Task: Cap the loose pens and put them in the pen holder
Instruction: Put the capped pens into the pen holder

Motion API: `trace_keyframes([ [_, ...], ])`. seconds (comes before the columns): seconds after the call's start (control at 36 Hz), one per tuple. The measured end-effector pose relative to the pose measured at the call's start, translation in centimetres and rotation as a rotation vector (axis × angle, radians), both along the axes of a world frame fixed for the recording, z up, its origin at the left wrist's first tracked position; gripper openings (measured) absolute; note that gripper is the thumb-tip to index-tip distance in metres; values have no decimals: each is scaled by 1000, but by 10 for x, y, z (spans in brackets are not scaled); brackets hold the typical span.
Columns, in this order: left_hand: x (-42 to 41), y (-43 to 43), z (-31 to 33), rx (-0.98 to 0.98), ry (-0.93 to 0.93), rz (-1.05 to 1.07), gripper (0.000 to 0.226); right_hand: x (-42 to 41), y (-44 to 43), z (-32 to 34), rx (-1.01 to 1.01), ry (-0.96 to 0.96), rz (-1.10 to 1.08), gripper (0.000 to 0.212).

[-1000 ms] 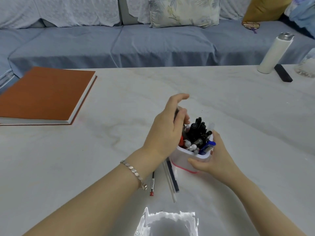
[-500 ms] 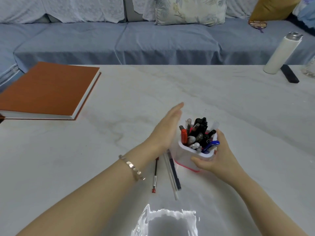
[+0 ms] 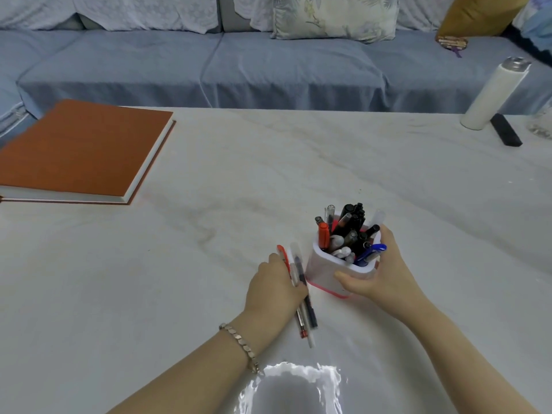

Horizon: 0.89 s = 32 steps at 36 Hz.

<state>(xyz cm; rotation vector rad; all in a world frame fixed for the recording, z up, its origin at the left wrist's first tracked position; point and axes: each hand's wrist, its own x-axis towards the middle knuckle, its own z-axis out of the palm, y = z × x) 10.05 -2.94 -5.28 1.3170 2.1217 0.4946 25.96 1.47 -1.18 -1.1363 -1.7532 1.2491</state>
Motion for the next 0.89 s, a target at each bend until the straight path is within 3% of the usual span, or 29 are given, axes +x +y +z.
trace_keyframes([
  [0.22, -1, 4, 0, -11, -88, 51, 31, -2, -3, 5, -9, 20, 13, 61],
  [0.58, -53, -7, -6, -27, 203, -106, 9, 1, -1, -1, -39, 5, -8, 66],
  [0.67, -63, -4, -3, 87, 52, 12, 22, 0, -2, 0, -30, 10, -10, 65],
  [0.78, -50, 8, 40, 441, -442, 186, 15, 0, -3, 1, -20, -7, -8, 63],
  [0.89, -29, 19, 87, 650, -857, 129, 14, -1, -3, 4, -22, 9, -1, 62],
])
